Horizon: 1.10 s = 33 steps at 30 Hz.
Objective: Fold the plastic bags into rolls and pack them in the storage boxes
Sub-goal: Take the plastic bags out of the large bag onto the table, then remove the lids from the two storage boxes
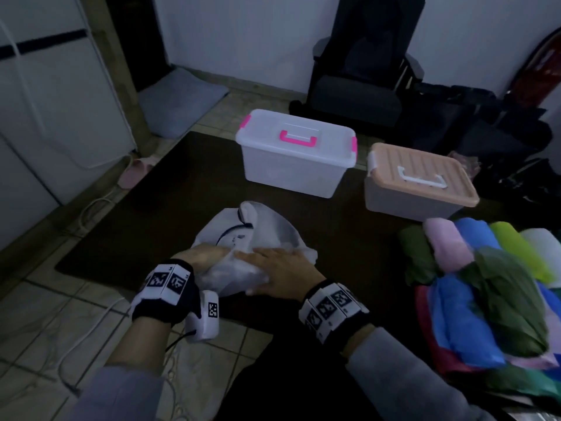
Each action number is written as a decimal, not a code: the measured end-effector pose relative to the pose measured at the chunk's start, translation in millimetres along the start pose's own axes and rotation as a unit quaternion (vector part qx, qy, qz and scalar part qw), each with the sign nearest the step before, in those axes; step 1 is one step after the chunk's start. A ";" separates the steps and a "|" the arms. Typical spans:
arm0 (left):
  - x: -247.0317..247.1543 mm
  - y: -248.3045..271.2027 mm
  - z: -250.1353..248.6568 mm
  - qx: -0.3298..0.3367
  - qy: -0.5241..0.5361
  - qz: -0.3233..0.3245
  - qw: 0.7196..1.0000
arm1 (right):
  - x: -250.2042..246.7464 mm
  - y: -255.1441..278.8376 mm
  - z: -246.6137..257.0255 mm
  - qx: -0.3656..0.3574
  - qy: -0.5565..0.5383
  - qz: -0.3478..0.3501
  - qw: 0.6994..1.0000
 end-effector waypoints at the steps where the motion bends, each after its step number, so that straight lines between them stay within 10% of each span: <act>1: -3.2 11.9 -8.5 0.018 -0.027 0.039 0.999 | -0.7 -3.7 0.5 -0.003 0.015 -0.002 1.000; 4: -16.9 18.0 -20.8 0.152 -0.041 0.071 0.985 | -3.1 -15.7 0.1 0.011 0.018 0.009 1.000; 9: -12.1 50.5 -24.3 0.383 -0.102 -0.144 0.907 | -19.0 -32.8 -3.2 0.033 -0.106 0.026 0.994; 11: -10.5 53.8 -24.1 0.430 -0.076 -0.109 0.893 | -23.1 -39.1 -6.1 0.040 -0.170 0.038 0.984; 17: -5.5 20.6 -25.4 0.273 -0.218 0.072 0.934 | -22.2 -46.8 -24.8 0.064 -0.288 0.005 0.956; 22: -6.8 6.1 -32.2 0.272 -0.305 0.058 0.911 | -7.6 -43.8 -10.4 0.037 -0.066 -0.006 0.997; 26: -10.9 12.6 -38.7 0.299 -0.341 0.048 0.890 | 15.2 -48.1 -2.4 0.094 -0.122 0.104 0.983; 30: -8.4 43.5 -38.2 0.423 -0.233 -0.158 0.861 | -2.9 -52.0 -5.9 0.077 -0.199 0.148 0.966; 33: 10.0 39.9 -31.0 0.384 -0.178 -0.090 0.902 | -47.4 -42.9 -22.2 0.067 -0.334 0.106 0.934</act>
Point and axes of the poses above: each hand's wrist, its own y-axis away from the middle knuckle, its own x-axis out of the palm, z = x × y, the point moved 2 cm from there along -y, towards the middle knuckle, and after that the axes turned 7 degrees about y, right-handed, at the moved point
